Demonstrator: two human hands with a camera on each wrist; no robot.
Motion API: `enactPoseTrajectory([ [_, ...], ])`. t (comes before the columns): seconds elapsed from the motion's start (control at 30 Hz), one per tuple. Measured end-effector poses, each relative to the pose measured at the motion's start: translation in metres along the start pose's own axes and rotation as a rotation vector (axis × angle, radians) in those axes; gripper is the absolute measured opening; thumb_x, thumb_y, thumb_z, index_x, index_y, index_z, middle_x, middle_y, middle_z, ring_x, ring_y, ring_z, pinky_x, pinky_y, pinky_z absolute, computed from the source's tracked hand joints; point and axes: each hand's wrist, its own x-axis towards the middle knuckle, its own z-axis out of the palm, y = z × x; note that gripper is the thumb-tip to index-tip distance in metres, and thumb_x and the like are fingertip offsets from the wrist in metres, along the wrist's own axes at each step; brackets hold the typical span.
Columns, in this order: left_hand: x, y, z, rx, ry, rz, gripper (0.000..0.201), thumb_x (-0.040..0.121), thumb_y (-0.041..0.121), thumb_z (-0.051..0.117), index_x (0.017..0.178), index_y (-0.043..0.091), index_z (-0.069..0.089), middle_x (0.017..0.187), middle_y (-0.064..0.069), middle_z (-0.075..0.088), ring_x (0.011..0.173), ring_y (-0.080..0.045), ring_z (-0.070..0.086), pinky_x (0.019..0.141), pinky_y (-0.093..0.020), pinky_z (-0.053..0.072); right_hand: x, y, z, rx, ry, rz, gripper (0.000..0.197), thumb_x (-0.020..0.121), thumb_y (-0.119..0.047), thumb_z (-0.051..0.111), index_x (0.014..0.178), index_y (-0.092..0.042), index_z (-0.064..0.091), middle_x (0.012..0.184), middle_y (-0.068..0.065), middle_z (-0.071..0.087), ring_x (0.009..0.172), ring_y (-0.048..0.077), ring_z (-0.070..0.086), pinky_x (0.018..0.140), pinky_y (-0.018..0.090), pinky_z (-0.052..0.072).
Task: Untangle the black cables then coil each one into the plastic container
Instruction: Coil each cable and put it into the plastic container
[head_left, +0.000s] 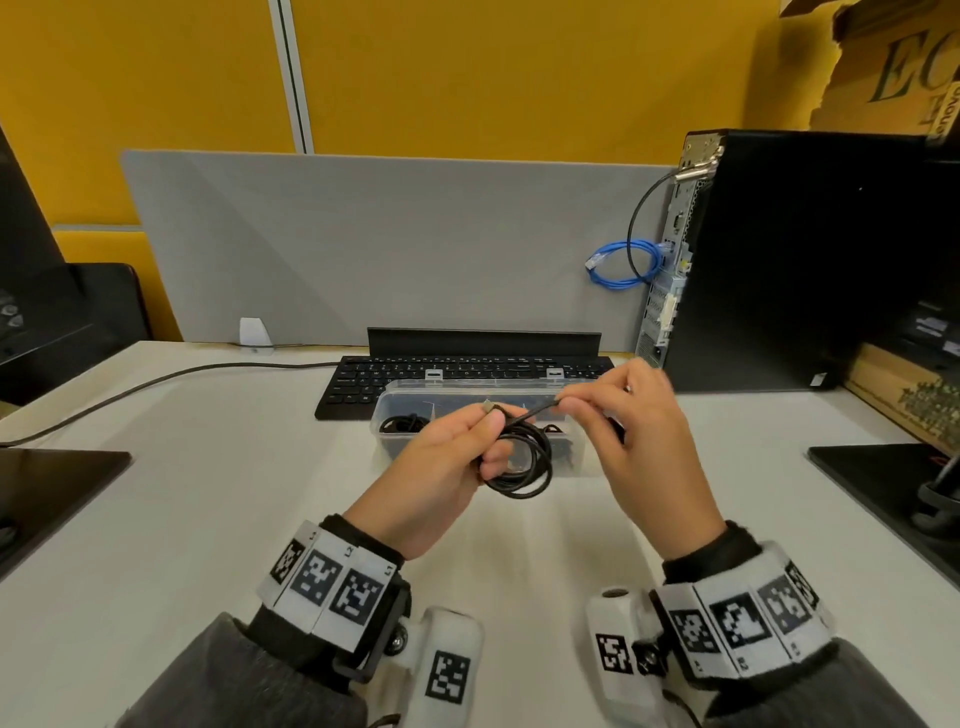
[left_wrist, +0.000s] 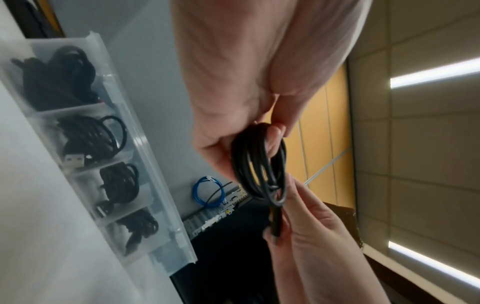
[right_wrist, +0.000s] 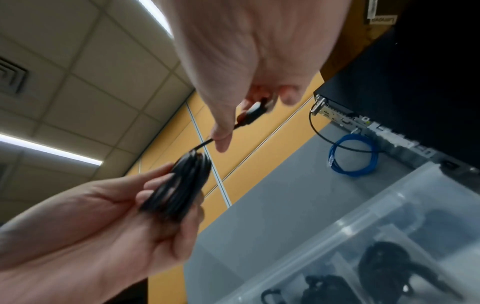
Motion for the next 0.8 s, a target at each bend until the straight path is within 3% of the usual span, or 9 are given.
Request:
enactPoseTrajectory([
  [0.07,-0.001,0.0,0.002,-0.08,-0.043,0.008,0.037,0.084,0.025,0.042,0.107,-0.001,0.056,0.064,0.011,0.055,0.06,-0.005,0.033,0.065,-0.021,0.031,0.001,-0.006,0.003,0.154,0.014,0.05,0.01,0.09,-0.019,0.057,0.091,-0.021,0.067,0.08,-0.013,0.047,0.078,-0.005,0.047,0.069,0.008,0.039],
  [0.13,-0.001,-0.001,0.002,-0.107,-0.033,0.019,0.036,0.082,0.027,0.044,0.102,0.002,0.06,0.074,0.005,0.052,0.06,-0.005,0.034,0.067,-0.02,0.033,0.001,-0.011,0.005,0.383,-0.03,0.172,0.012,0.092,-0.012,0.054,0.089,-0.019,0.063,0.076,-0.001,0.056,0.066,0.001,0.054,0.062,0.013,0.044],
  [0.2,-0.001,-0.003,0.003,-0.12,-0.016,0.023,0.036,0.082,0.029,0.044,0.101,0.004,0.061,0.069,0.005,0.047,0.061,-0.005,0.035,0.067,-0.018,0.035,0.0,-0.017,0.008,0.664,-0.057,0.349,0.013,0.093,-0.009,0.051,0.092,-0.009,0.064,0.074,0.014,0.06,0.057,0.011,0.058,0.053,0.02,0.049],
  [0.3,0.001,-0.006,0.004,-0.138,-0.012,0.035,0.041,0.088,0.029,0.039,0.112,0.001,0.057,0.06,0.01,0.047,0.06,-0.003,0.046,0.069,-0.018,0.042,-0.003,-0.021,0.013,0.903,-0.107,0.548,0.017,0.094,-0.011,0.049,0.097,-0.004,0.064,0.082,0.021,0.064,0.066,0.021,0.063,0.06,0.026,0.054],
  [0.4,0.003,-0.007,0.003,-0.136,0.016,0.044,0.037,0.097,0.022,0.031,0.117,0.0,0.053,0.081,0.002,0.066,0.082,-0.009,0.062,0.081,-0.026,0.049,-0.007,-0.021,0.019,1.046,-0.201,0.659,0.02,0.094,-0.015,0.049,0.1,-0.007,0.066,0.08,0.012,0.067,0.072,0.019,0.065,0.067,0.026,0.054],
  [0.47,0.003,-0.008,0.003,-0.139,0.062,0.027,0.034,0.099,0.02,0.031,0.11,0.002,0.058,0.094,-0.007,0.066,0.092,-0.015,0.061,0.085,-0.027,0.05,-0.009,-0.024,0.022,1.148,-0.264,0.738,0.02,0.093,-0.015,0.049,0.102,-0.008,0.065,0.086,0.009,0.069,0.078,0.016,0.066,0.07,0.025,0.054],
  [0.53,0.003,-0.009,0.001,-0.123,0.106,0.003,0.033,0.1,0.018,0.03,0.102,0.004,0.06,0.093,-0.009,0.064,0.09,-0.016,0.059,0.081,-0.025,0.051,-0.011,-0.027,0.026,1.209,-0.309,0.802,0.017,0.093,-0.016,0.05,0.101,-0.008,0.063,0.089,0.01,0.07,0.081,0.017,0.066,0.075,0.027,0.053],
  [0.67,0.005,-0.01,0.002,-0.057,0.17,-0.029,0.032,0.101,0.018,0.03,0.101,0.005,0.058,0.087,-0.008,0.064,0.075,-0.009,0.062,0.069,-0.021,0.052,-0.012,-0.03,0.026,1.183,-0.285,0.849,0.003,0.093,-0.012,0.051,0.093,-0.015,0.051,0.082,0.01,0.07,0.078,0.021,0.065,0.073,0.03,0.051],
  [0.8,0.007,-0.01,0.0,0.06,0.256,0.016,0.029,0.101,0.021,0.031,0.104,0.005,0.055,0.089,-0.014,0.056,0.083,-0.022,0.053,0.08,-0.032,0.044,-0.015,-0.036,0.021,1.129,-0.393,0.654,0.026,0.076,-0.024,0.069,0.096,-0.02,0.052,0.091,0.008,0.071,0.087,0.019,0.066,0.073,0.025,0.049],
])
